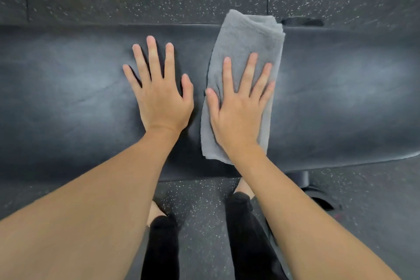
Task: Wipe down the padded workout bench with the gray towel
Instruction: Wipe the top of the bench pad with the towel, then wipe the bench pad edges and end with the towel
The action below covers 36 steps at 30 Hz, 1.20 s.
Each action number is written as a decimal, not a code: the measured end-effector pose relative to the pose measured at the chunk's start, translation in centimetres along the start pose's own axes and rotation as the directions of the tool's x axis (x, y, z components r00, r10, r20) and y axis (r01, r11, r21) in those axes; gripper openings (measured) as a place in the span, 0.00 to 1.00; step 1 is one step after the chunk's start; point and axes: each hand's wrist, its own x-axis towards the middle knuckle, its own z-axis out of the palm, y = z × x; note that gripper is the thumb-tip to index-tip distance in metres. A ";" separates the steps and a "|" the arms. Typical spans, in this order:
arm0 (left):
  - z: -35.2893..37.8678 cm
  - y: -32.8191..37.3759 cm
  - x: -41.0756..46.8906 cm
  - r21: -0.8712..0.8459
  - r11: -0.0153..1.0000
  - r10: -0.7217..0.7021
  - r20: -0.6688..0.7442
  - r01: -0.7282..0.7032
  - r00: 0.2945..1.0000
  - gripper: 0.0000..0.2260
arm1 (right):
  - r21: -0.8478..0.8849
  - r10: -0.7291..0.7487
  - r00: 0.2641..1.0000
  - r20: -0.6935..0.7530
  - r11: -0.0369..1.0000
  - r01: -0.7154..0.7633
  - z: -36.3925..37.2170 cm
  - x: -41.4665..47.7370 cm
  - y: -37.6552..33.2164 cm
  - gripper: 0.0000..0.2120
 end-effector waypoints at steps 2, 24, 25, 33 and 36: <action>0.1 -0.2 0.1 -0.002 1.000 -0.002 -0.011 0.002 1.000 0.29 | -0.025 -0.079 0.997 0.011 0.997 0.079 -0.1 3.4 -1.0 0.32; -0.7 1.4 -0.4 -0.077 0.997 -0.021 -0.014 0.020 1.000 0.28 | -0.024 -0.012 1.000 -0.007 1.000 0.012 -4.6 3.4 16.9 0.25; -0.9 2.5 -0.4 -0.093 0.996 -0.006 -0.010 0.005 1.000 0.29 | -0.018 -0.038 0.999 -0.005 0.999 0.037 -4.0 1.1 16.2 0.25; 0.6 15.6 1.4 -0.160 0.950 0.276 0.028 -0.268 0.961 0.27 | -0.029 -0.341 0.939 0.051 0.939 0.342 -2.3 -9.1 21.4 0.25; 2.2 17.3 0.9 -0.038 0.965 0.262 0.069 -0.260 0.963 0.29 | -0.052 -0.120 0.993 0.011 0.991 0.121 -3.8 -7.7 27.2 0.25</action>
